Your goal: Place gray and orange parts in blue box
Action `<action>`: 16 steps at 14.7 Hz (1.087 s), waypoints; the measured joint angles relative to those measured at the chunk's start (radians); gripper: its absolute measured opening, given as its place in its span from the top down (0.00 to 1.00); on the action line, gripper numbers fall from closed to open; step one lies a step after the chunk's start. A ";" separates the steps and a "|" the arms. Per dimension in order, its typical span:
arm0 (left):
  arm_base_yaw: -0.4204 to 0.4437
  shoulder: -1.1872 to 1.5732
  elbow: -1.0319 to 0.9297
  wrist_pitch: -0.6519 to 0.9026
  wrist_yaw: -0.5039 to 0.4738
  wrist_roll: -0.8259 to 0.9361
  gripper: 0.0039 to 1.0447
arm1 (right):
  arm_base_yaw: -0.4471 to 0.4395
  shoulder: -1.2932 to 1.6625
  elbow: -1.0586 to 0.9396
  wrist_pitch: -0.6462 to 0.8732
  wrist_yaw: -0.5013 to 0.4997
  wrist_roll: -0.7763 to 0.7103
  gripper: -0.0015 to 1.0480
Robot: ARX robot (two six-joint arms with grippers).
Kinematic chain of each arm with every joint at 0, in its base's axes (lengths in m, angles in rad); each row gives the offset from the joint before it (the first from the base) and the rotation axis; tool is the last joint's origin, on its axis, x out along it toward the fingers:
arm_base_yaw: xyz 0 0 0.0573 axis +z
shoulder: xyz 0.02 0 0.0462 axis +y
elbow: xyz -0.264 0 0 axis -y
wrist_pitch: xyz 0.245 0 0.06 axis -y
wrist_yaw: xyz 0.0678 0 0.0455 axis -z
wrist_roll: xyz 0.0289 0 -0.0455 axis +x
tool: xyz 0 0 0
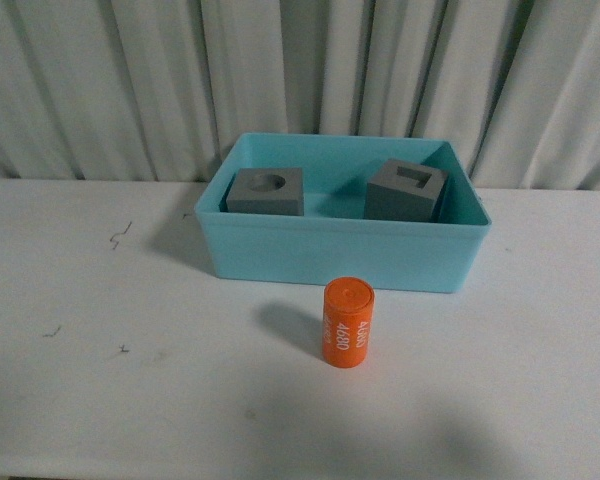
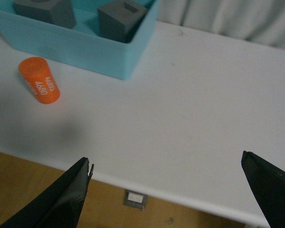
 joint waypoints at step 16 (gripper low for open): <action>0.000 0.000 0.000 0.000 0.000 0.000 0.06 | 0.513 1.118 0.507 0.263 -0.062 -0.281 0.06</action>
